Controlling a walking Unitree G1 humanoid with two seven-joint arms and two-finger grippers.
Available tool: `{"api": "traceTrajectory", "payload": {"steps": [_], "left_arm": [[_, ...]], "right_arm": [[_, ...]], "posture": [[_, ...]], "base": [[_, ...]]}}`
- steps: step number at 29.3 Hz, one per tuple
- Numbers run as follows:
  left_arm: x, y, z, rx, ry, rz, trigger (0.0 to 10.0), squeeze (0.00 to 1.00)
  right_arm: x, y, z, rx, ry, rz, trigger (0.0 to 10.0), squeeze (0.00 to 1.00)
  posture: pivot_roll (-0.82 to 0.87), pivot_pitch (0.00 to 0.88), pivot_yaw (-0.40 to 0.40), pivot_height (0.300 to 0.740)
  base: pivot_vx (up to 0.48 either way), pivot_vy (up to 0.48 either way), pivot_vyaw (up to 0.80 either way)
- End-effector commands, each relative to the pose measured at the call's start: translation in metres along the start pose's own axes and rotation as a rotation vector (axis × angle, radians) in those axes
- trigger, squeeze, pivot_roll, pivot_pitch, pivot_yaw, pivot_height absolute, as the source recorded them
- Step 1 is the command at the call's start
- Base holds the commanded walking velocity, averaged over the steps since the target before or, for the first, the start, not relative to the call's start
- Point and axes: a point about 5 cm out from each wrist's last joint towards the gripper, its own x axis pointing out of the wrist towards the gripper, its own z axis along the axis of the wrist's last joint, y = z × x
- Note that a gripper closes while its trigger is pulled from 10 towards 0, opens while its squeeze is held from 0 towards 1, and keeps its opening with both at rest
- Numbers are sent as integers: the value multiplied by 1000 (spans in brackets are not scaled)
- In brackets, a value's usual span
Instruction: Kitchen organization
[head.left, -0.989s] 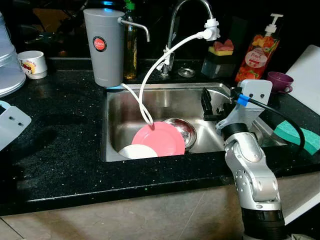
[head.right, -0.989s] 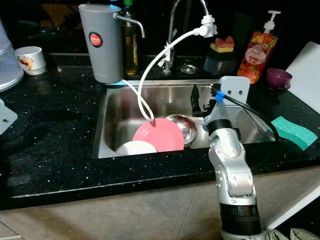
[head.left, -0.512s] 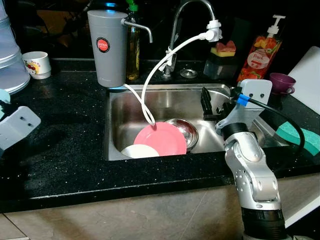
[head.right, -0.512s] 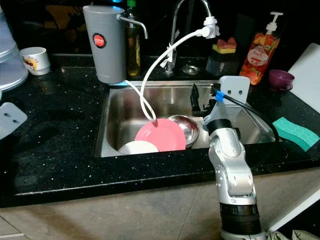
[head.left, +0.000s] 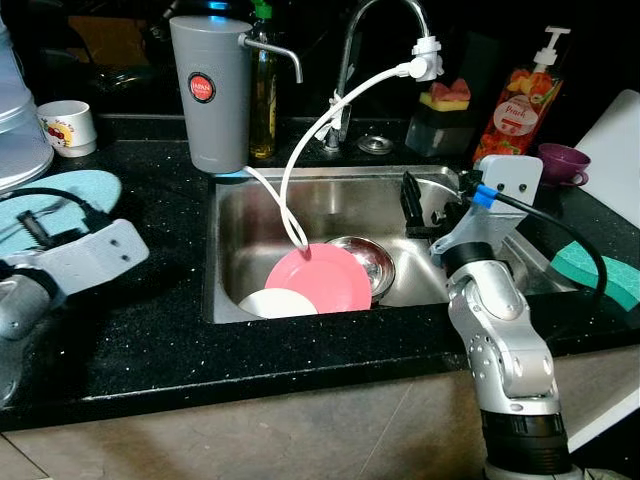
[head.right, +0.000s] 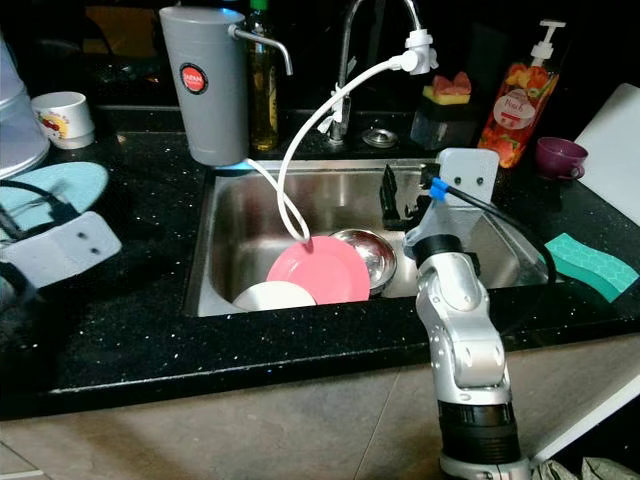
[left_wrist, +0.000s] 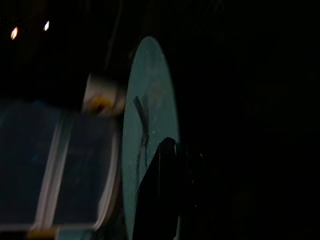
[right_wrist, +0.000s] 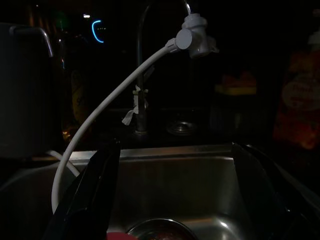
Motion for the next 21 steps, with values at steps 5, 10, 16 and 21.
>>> {"api": "traceTrajectory", "payload": {"steps": [5, 10, 16, 21], "left_arm": [[-6, -28, 42, -143, -210, -218, 10000, 0], [-11, -31, 49, -176, -218, -304, 10000, 0], [-12, -24, 32, -220, -102, -314, 10000, 1000], [-16, -24, 42, -353, -138, -359, 10000, 173]], "right_arm": [[2, -1, 2, 0, -14, 1, 10000, 0], [4, 0, 3, -1, -19, 3, 10000, 0], [5, 0, 3, 1, -23, 5, 10000, 0], [5, 0, 3, 1, -24, 5, 10000, 0]], "posture": [[131, 144, -81, 740], [131, 143, -80, 740], [131, 143, -80, 740], [131, 143, -80, 740]], "base": [[0, 0, 0], [0, 0, 0], [0, 0, 0], [0, 0, 0]]}}
